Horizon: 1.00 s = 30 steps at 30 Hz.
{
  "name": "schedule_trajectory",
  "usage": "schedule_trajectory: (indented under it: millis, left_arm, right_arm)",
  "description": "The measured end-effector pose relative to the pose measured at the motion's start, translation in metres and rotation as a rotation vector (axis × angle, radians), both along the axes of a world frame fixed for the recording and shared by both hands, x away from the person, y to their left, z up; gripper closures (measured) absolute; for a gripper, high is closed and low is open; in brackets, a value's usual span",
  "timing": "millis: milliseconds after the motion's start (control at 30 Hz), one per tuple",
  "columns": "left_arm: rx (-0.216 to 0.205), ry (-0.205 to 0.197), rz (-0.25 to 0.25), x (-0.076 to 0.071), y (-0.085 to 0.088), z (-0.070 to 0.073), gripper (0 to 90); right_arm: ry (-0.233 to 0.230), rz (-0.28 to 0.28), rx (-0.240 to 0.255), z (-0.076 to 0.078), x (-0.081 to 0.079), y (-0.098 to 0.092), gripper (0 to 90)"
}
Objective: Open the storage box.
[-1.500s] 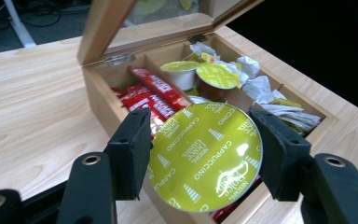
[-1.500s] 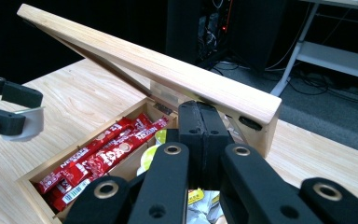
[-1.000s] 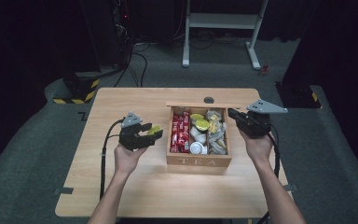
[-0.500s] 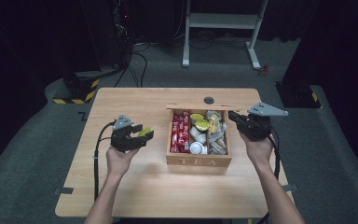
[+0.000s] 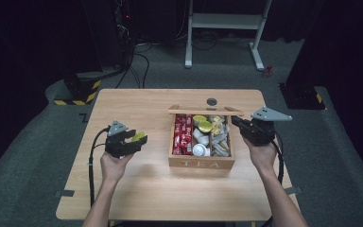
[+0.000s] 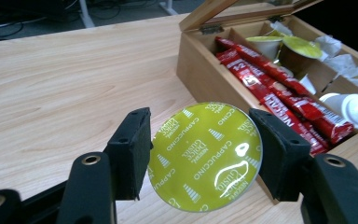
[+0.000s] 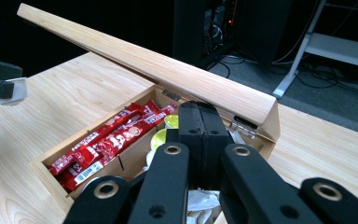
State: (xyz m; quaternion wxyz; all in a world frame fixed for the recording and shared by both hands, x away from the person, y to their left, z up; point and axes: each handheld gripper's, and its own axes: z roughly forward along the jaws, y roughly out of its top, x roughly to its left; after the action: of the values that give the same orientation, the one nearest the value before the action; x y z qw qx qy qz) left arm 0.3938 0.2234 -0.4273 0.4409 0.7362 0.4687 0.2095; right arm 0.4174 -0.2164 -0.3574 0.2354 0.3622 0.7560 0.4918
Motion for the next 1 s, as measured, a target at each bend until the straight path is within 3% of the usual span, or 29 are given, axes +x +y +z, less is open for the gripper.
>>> schedule_trajectory:
  millis: [1000]
  left_arm:
    - [0.036,0.037,0.071,-0.005,0.014,-0.033,41.6]
  right_arm:
    - [0.019,0.011,0.021,-0.013,-0.013,-0.003,89.9]
